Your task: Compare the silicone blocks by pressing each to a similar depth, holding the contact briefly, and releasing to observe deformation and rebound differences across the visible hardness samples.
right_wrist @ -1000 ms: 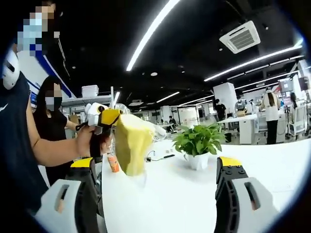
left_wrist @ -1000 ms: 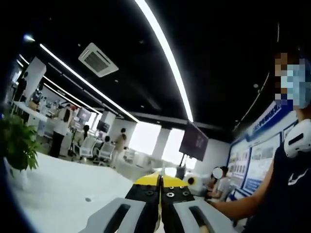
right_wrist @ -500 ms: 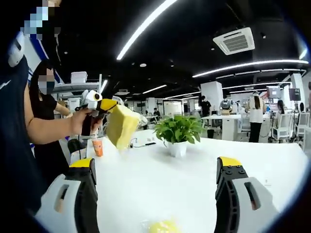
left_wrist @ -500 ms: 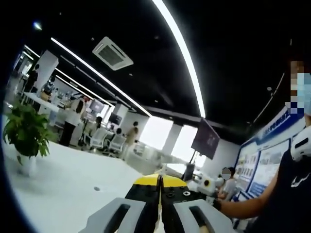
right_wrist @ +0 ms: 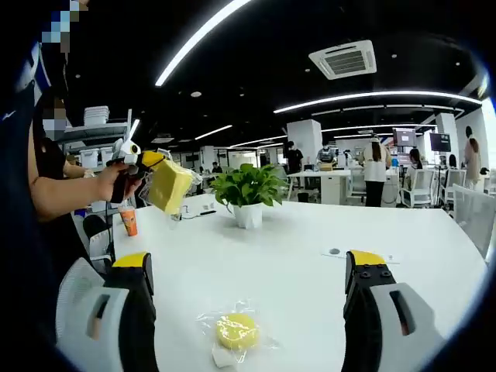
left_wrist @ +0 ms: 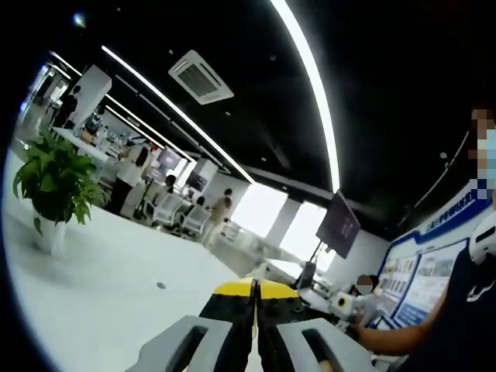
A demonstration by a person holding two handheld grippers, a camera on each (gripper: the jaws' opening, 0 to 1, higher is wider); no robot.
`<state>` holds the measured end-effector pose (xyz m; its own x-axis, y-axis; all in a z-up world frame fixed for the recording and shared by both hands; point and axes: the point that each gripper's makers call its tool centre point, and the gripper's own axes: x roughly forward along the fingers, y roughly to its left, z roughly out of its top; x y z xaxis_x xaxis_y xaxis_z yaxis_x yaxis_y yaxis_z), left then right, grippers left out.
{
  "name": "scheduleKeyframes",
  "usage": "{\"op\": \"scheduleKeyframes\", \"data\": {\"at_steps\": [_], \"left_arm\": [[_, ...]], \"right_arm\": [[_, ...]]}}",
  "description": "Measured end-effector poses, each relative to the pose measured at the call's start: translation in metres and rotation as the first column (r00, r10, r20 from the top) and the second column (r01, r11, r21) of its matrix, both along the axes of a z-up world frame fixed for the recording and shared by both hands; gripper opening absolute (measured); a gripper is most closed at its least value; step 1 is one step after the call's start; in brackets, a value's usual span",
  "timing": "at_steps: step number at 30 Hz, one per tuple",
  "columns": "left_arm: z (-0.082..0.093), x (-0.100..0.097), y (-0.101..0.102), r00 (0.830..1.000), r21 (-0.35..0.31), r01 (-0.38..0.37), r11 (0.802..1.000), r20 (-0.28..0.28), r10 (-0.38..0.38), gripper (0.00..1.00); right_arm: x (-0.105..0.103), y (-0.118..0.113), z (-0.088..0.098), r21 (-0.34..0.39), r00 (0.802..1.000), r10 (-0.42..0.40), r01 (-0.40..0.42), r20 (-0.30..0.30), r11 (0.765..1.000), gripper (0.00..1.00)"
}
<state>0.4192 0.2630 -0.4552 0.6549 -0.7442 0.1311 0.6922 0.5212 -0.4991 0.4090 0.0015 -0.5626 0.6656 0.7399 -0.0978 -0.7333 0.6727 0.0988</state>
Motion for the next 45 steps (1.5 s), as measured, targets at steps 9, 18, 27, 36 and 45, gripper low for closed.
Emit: {"op": "scheduleKeyframes", "data": {"at_steps": [9,18,27,36,45], "left_arm": [[-0.036,0.002,0.005,0.997,-0.005,-0.017,1.000,-0.077,0.016,0.00],[-0.090,0.002,0.013,0.983,-0.026,-0.043,0.999,-0.182,0.037,0.00],[-0.137,0.006,0.022,0.960,-0.043,-0.066,0.997,-0.274,0.052,0.00],[-0.194,0.004,0.026,0.917,-0.027,-0.094,0.995,-0.392,0.076,0.00],[-0.238,0.009,0.040,0.854,-0.072,-0.166,0.983,-0.509,0.107,0.00]], "right_arm": [[-0.004,-0.015,-0.014,0.010,0.998,-0.057,0.057,-0.029,0.998,0.97],[-0.010,-0.024,-0.025,0.011,0.994,-0.086,0.087,-0.061,0.996,0.97],[-0.011,-0.030,-0.026,0.010,0.992,-0.104,0.105,-0.070,0.994,0.97],[-0.017,-0.032,-0.036,0.007,0.989,-0.111,0.112,-0.096,0.994,0.96],[-0.017,-0.036,-0.033,0.002,0.988,-0.119,0.120,-0.093,0.993,0.96]]}}
